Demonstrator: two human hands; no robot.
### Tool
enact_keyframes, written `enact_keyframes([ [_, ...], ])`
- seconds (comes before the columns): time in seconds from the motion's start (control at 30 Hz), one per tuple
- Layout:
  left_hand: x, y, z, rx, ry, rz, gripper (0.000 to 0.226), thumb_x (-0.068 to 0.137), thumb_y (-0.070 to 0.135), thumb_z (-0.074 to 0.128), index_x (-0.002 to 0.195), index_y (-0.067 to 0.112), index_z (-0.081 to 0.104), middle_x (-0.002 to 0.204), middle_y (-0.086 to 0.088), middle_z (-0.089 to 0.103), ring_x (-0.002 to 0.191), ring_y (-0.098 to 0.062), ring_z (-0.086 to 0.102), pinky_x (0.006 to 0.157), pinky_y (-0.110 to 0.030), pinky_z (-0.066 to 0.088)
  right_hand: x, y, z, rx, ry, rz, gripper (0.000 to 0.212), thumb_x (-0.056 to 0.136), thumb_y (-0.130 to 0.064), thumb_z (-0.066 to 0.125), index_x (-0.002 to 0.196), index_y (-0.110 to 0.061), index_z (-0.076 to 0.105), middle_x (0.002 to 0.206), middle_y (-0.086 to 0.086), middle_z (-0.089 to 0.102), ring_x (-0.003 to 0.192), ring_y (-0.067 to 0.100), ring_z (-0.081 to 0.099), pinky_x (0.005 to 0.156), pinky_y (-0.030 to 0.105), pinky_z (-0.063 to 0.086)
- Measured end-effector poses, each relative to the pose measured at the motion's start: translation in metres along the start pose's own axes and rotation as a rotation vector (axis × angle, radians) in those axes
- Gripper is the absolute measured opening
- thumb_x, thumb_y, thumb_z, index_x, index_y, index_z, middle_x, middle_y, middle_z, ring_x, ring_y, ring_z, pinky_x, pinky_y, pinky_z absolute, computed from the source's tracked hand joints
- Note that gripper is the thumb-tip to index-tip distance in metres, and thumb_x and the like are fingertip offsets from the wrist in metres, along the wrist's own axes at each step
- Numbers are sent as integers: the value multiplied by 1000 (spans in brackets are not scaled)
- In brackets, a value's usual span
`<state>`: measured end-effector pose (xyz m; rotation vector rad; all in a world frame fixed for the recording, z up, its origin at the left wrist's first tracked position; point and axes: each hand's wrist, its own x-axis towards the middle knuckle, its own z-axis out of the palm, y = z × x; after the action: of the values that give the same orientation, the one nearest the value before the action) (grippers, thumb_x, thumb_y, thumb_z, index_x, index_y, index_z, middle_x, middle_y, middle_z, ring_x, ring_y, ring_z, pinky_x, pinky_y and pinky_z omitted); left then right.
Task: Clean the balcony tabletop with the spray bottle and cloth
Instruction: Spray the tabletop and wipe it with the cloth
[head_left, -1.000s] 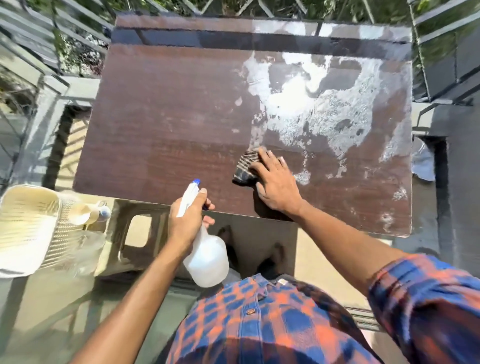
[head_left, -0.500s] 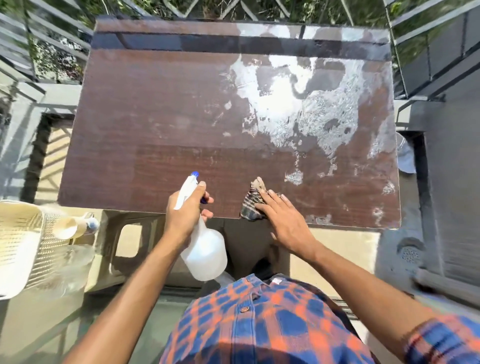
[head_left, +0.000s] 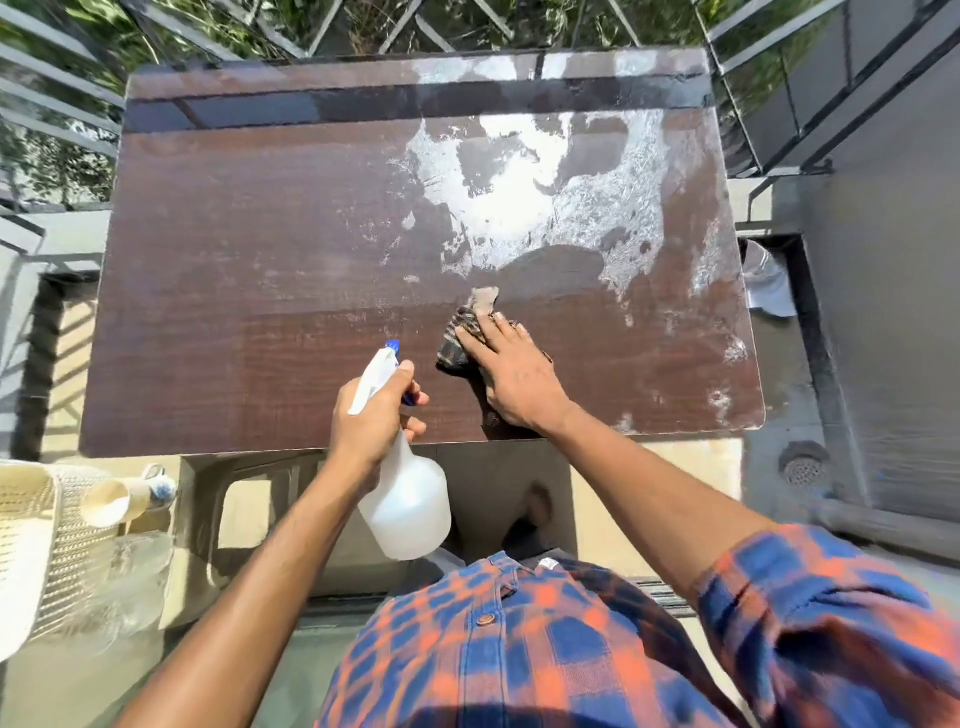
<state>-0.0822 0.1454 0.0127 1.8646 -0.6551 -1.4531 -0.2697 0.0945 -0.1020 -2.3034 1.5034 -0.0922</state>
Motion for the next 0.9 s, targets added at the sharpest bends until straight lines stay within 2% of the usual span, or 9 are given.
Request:
enact_keyframes([
  [0.17,0,5,12,35,-40,-3,32,99,30,62,77,7,64,77,-10,70,44,-20,52,49,-28,43,-88,34,11,1,-58,-86,93,71,-4,70,155,-20,34,165,13,22,150,34,26,122,48,22],
  [0.23,0,6,14,41,-56,1,32,99,30,62,76,7,64,76,-9,70,44,-19,52,50,-29,43,-113,75,-3,9,7,36,86,76,0,67,154,-19,36,165,12,23,149,34,27,122,48,24],
  [0.37,-1,8,20,45,-71,12,29,98,28,63,75,10,64,74,-9,68,45,-20,52,52,-29,41,-109,154,-41,73,164,445,72,88,1,55,154,-16,34,164,17,23,148,41,25,122,50,21],
  [0.5,-4,9,28,63,-98,17,30,97,29,64,74,11,64,74,-8,69,47,-23,52,53,-32,40,-53,171,-63,102,219,713,72,89,-4,53,156,-16,29,163,18,22,148,39,23,122,51,22],
  [0.6,-7,11,38,82,-105,23,29,97,29,64,75,10,64,73,-8,69,46,-22,52,53,-31,41,-20,135,-55,116,187,624,73,86,-6,53,155,-14,30,162,19,23,148,40,23,122,52,19],
  [0.67,-11,12,49,94,-108,18,30,97,28,64,75,7,63,72,-7,69,44,-21,52,52,-30,41,-15,101,-43,115,151,478,73,86,-5,53,155,-15,31,162,19,23,150,39,20,123,51,16],
  [0.77,-12,10,63,86,-123,-5,30,96,29,65,75,7,64,73,-9,69,43,-20,51,52,-30,42,-37,54,-18,67,73,214,78,81,-6,60,154,-15,34,161,19,27,149,38,25,122,50,21],
  [0.83,-12,10,72,71,-141,-21,31,95,29,66,73,7,63,74,-10,69,43,-22,50,54,-32,42,-67,48,-7,46,36,108,84,76,-4,68,153,-14,36,160,19,31,147,38,29,120,50,26],
  [0.9,-13,11,80,64,-153,-31,31,95,29,66,72,8,63,74,-9,69,43,-22,50,54,-31,42,-101,69,-8,41,49,111,85,75,-3,69,153,-14,38,160,19,32,147,38,31,120,49,27],
])
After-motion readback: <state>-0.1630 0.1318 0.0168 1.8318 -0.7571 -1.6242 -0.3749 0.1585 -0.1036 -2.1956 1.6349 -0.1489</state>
